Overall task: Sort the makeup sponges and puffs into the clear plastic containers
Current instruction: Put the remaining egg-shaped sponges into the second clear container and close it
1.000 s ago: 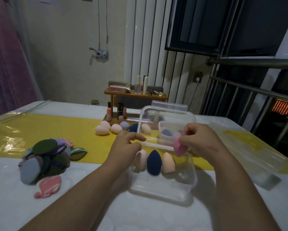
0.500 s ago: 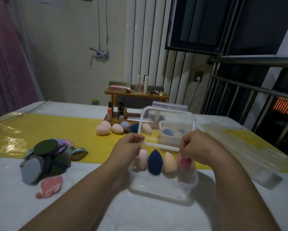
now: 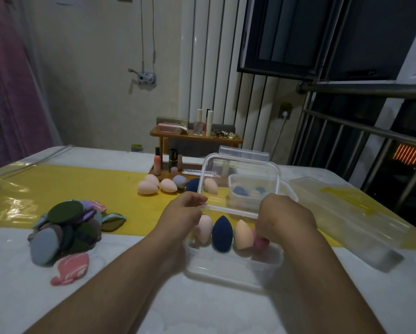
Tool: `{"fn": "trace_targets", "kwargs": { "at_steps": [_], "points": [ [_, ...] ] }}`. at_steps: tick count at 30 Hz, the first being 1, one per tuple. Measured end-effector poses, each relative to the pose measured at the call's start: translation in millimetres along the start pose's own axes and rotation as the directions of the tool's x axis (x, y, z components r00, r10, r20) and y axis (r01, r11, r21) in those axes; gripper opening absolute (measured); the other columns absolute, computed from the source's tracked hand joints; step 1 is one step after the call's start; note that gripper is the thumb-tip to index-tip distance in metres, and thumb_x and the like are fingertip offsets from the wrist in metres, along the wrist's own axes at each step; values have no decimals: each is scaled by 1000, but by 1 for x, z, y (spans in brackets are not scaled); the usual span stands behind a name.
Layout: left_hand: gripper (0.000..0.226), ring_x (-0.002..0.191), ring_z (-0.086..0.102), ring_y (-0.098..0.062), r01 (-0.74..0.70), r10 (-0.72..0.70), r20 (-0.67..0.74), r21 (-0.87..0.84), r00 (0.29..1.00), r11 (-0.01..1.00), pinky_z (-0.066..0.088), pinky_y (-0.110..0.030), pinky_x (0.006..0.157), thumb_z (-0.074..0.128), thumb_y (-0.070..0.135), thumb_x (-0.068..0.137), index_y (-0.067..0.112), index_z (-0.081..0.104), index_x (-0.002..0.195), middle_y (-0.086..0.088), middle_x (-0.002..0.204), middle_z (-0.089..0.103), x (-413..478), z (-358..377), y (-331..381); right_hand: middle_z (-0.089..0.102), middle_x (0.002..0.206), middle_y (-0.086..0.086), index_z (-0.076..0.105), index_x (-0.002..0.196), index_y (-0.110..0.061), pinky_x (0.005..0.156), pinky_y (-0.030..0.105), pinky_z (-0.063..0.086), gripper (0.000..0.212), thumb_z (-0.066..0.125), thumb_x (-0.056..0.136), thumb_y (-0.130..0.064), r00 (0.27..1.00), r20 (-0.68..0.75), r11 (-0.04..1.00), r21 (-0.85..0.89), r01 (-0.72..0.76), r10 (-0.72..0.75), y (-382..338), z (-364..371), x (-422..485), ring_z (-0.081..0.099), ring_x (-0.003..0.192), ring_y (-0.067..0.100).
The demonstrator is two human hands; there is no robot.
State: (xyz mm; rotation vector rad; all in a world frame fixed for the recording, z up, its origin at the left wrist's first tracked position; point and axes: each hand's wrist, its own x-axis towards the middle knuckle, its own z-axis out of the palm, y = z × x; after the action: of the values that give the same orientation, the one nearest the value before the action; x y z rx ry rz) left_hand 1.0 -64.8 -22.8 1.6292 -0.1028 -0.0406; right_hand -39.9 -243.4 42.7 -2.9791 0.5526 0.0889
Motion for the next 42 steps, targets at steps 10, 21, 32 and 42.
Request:
{"fn": "trace_targets", "kwargs": {
  "at_steps": [10,21,32,42],
  "points": [
    [38,107,59,-25,-8,8,-2,-16,1000,1000,47,-32,78,48,-10,85,18,66,104,-2,113,64,1,0,-1,51,73,-2,65,120,-20,63,27,43,57,81,66,-20,1000,8,1000,-3,-29,29,-2,4,3,55,71,21],
    [37,106,59,-24,11,-11,0,-28,1000,1000,48,-32,77,49,-6,87,21,67,105,0,114,64,-1,0,-1,66,81,0,70,84,-17,57,24,44,25,70,59,-13,997,54,994,103,44,-50,4,5,9,62,74,20],
    [38,107,59,-24,2,-2,-6,8,1000,1000,48,-36,84,49,-7,86,21,66,104,2,113,63,1,0,-1,67,82,1,68,76,-17,73,35,55,8,62,73,-23,990,-54,957,255,141,-132,8,-2,5,66,79,21],
    [36,104,58,-27,9,-9,-22,-4,1000,1000,49,-41,88,45,-4,85,22,66,99,-3,113,64,1,0,-1,67,75,-2,64,75,-22,69,35,53,9,58,82,-22,950,-271,858,439,267,-157,-6,7,2,62,74,20]
  ]
}}
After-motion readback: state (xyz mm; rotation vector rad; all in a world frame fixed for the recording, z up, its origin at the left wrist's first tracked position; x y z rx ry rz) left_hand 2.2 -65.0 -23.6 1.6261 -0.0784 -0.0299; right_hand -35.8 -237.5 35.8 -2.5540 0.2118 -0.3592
